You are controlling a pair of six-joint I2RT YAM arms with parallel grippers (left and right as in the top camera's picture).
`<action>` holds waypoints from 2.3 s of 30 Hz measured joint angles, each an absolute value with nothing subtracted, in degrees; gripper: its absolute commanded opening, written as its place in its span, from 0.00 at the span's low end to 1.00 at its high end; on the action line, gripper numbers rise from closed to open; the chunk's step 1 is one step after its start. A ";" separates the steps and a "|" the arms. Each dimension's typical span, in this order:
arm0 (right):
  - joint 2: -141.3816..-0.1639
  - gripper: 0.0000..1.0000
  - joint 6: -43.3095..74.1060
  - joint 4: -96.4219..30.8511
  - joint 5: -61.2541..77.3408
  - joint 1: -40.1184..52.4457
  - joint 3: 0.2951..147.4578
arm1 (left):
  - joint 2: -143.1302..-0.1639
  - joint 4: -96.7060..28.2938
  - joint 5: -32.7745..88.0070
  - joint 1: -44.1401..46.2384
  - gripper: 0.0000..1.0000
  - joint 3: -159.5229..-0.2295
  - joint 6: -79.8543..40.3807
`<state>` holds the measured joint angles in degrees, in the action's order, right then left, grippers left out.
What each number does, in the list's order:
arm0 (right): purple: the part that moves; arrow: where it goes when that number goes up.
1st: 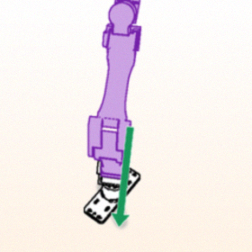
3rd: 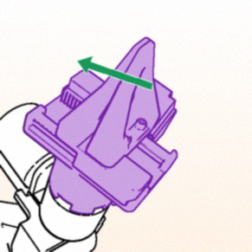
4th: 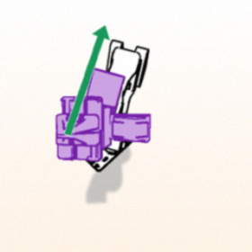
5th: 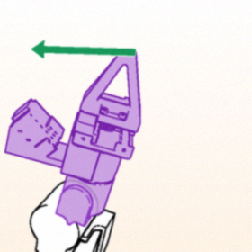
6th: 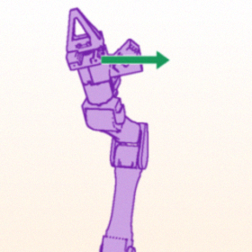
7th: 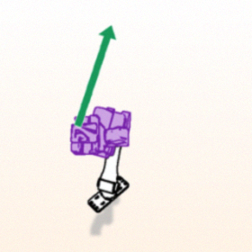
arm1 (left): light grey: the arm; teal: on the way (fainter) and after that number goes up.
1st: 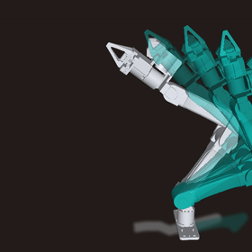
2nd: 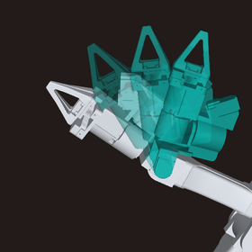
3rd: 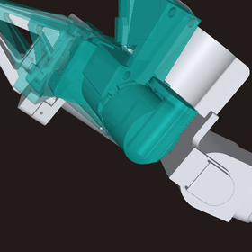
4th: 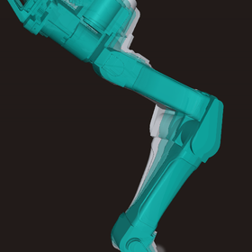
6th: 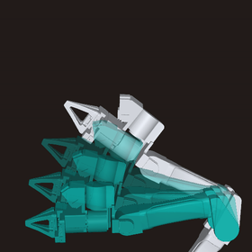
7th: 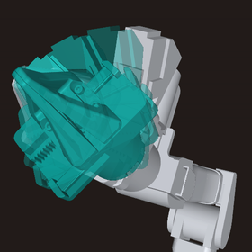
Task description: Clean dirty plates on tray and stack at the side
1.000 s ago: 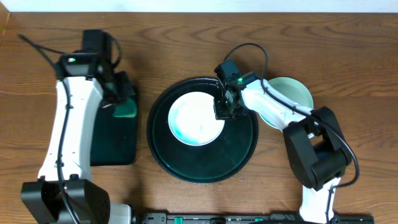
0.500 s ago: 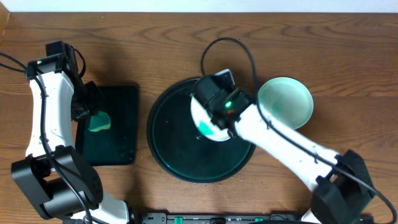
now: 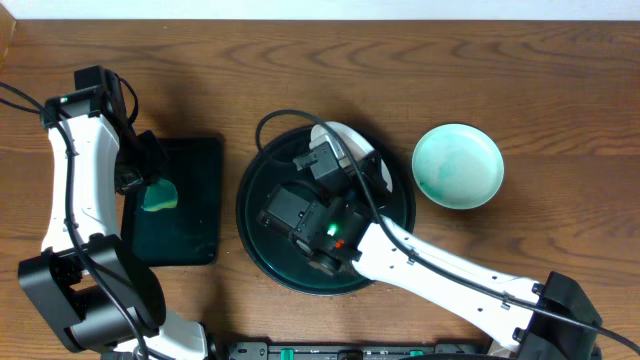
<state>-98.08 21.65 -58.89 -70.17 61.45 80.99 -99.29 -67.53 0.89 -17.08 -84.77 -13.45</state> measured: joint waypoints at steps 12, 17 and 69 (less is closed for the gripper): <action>-96.20 0.01 26.17 -58.39 -63.33 58.96 80.99 | -99.29 -67.53 0.89 -17.08 0.07 -84.77 -13.43; -88.75 0.01 28.58 -56.31 -39.51 46.52 80.99 | -99.29 -67.53 0.89 -17.08 0.07 -84.77 -13.43; -88.95 0.88 10.37 -47.92 9.06 9.04 78.52 | -98.50 -62.24 2.44 -17.08 0.71 -75.35 -1.08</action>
